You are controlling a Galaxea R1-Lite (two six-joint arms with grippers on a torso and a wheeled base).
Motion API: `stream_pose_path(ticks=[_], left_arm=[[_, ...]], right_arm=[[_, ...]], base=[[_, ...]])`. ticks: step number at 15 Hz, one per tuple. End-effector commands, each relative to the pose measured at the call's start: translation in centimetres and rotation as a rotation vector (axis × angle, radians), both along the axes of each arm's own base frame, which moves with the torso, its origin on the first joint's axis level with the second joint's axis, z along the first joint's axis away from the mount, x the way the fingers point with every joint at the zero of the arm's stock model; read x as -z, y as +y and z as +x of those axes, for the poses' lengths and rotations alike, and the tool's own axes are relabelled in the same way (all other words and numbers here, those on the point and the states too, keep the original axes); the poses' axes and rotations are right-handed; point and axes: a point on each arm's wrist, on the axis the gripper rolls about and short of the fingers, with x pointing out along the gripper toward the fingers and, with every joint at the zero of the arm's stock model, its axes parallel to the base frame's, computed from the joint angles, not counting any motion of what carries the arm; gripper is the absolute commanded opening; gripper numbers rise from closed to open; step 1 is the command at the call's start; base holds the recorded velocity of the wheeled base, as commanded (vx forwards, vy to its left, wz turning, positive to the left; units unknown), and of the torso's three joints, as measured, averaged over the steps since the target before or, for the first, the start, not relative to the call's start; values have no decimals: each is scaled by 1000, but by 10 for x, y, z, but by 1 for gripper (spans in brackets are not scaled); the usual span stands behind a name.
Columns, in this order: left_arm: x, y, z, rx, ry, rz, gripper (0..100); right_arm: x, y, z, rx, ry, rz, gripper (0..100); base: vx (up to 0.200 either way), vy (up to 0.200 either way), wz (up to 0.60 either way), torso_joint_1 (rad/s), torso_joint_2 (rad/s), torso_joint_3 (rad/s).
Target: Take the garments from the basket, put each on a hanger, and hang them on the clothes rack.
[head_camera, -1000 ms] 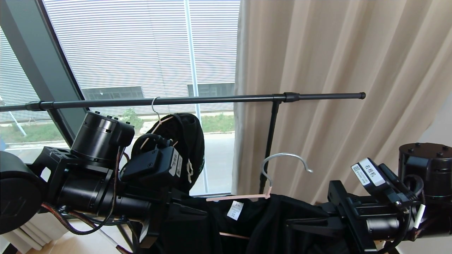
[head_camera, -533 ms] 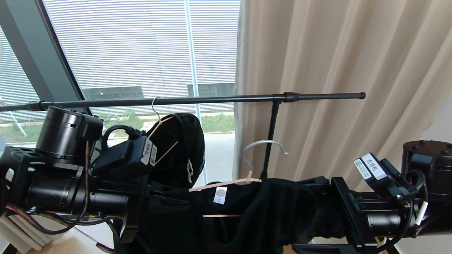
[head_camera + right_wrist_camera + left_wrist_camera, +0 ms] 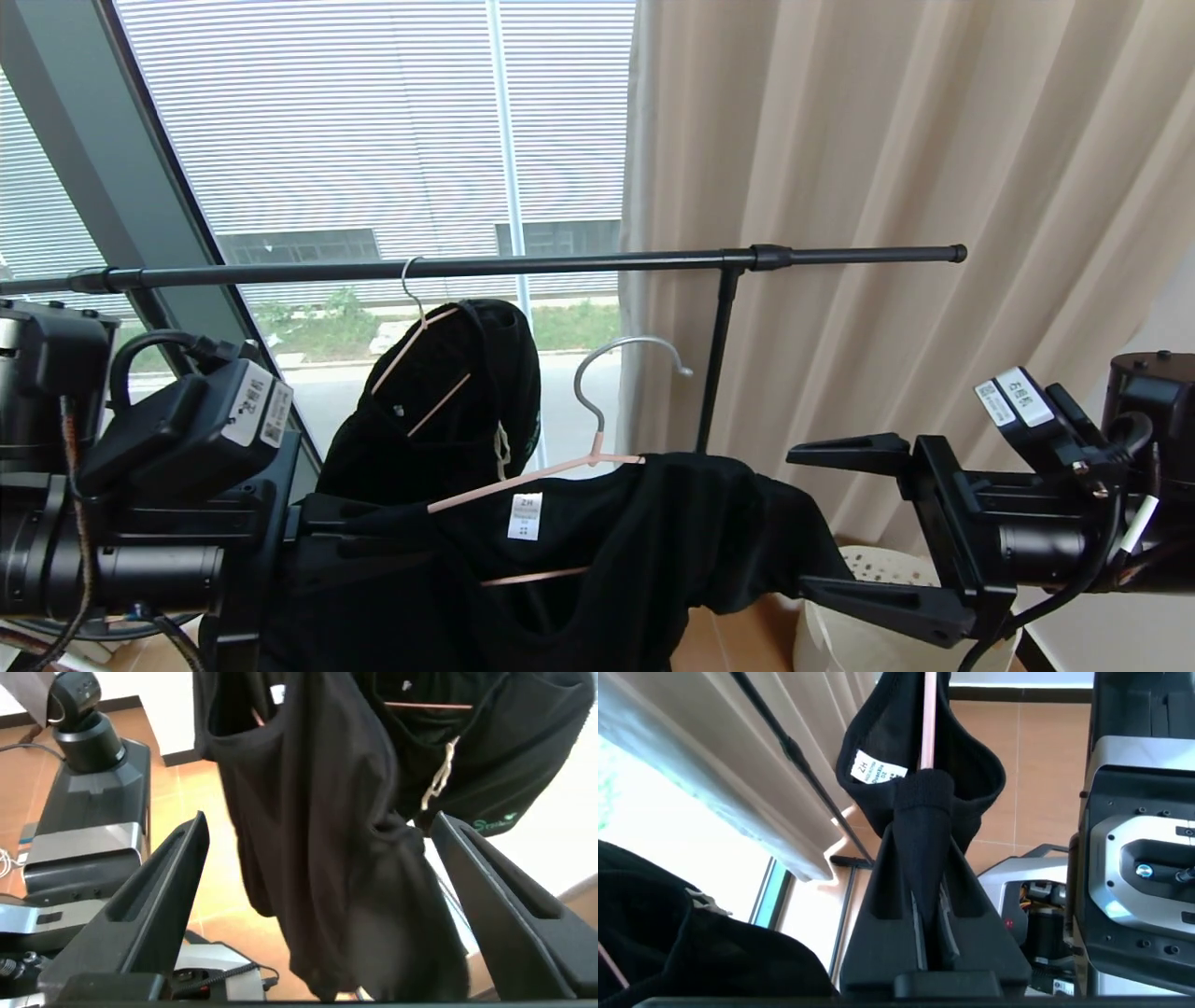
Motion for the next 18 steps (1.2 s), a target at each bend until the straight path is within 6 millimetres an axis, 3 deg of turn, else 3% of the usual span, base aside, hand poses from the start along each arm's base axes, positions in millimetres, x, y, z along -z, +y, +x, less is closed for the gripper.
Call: stream_pose_path(ticks=[1,11,15,16,18], left_arm=[[-7,6,-13,-16,-30,-22,0],[-14,12,-27,-34,-56,-45,0],[-14,14,-29,-47,-64,-47,0],[-16,16,-31,-56,-79,-51,0],[-17,17,-33,-57,-86,-53,0]], right_arm=[[0,-6,4,29,-1,1,100],[41,-17,39,79,51,-84,100],[48,-25,45,102,32,-108,100],[50,-29,47,104,9,-120,0],[50,-29,51,109,8,-122,0]], base=[[0,0,0,0,0,0],[0,0,0,0,0,0],[0,0,0,0,0,0],[0,0,0,0,0,0],[0,0,0,0,0,0]])
